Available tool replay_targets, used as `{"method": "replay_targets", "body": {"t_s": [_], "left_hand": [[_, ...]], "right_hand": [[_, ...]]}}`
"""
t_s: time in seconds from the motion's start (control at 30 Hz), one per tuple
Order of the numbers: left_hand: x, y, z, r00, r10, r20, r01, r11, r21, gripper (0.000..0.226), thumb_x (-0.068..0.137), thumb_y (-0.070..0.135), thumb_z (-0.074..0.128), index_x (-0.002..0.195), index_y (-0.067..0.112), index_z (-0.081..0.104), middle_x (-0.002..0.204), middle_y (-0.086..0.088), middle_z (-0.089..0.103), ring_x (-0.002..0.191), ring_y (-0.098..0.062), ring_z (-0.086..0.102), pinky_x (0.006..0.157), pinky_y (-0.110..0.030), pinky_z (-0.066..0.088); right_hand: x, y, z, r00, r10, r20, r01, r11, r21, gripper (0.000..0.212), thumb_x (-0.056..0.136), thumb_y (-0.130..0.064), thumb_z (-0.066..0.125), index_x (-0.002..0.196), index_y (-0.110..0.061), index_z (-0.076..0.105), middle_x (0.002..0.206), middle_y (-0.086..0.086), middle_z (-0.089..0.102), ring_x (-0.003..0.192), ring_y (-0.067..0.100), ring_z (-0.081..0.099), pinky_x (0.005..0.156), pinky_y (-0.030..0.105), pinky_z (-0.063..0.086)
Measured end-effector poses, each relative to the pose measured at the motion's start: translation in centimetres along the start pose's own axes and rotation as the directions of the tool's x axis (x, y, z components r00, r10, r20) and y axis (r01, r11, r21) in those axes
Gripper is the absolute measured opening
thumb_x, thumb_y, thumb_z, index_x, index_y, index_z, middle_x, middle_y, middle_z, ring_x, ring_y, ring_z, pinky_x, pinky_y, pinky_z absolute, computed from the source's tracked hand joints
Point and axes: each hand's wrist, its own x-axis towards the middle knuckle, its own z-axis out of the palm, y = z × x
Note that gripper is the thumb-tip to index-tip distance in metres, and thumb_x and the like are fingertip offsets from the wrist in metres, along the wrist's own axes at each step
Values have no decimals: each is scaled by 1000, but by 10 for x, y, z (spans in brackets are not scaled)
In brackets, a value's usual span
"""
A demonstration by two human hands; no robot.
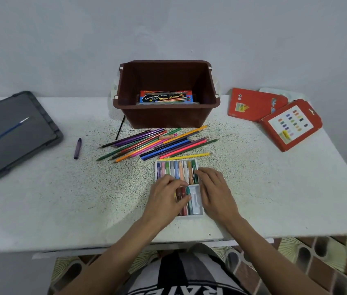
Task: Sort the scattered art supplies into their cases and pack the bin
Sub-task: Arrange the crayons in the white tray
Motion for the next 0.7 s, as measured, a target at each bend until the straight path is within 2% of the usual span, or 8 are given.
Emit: {"method": "replay_targets", "body": {"t_s": [0.2,0.37,0.43,0.53,0.63,0.7], "left_hand": [[4,-5,5,999,-17,-39,21,994,109,47,82,46,72,125,34,54,113,9,44,110,-12,41,97,-27,28],[9,-9,-1,1000,14,-24,-13,999,33,44,86,42,68,127,32,54,112,9,42,110,-10,38,95,-25,27],[14,-16,-10,996,0,-89,-1,1000,-12,36,89,41,64,123,30,58,110,8,46,108,-9,41,94,-27,29],[26,-34,-32,974,-93,-208,77,994,-82,25,92,32,63,116,26,63,108,6,51,103,-12,48,94,-32,39],[42,-64,-60,903,-171,-395,137,984,-113,16,91,20,65,107,20,66,104,3,54,95,-15,57,90,-38,50],[52,-87,-79,837,-209,-505,194,977,-82,14,91,18,63,104,17,67,102,-2,58,91,-20,61,86,-37,51]], "right_hand": [[1,-1,1,999,-40,-10,40,999,-10,37,103,-19,34,127,-1,56,126,11,56,117,28,50,103,38,40],[0,0,2,999,-45,-8,45,999,-13,36,103,-18,35,127,-1,56,126,11,56,117,28,50,103,38,40],[-1,1,1,998,-53,-17,53,998,-22,35,103,-17,36,127,-1,56,125,12,56,116,28,50,103,39,41],[-2,1,0,998,-54,-37,53,998,-29,33,102,-17,37,125,-2,56,124,11,57,116,25,49,102,37,42],[-3,2,0,997,-59,-40,58,998,-35,33,102,-17,37,125,-3,57,125,10,58,117,24,49,102,39,42],[-2,3,0,996,-77,-53,75,996,-43,32,101,-15,38,124,-2,57,123,10,58,116,24,49,102,38,42]]}}
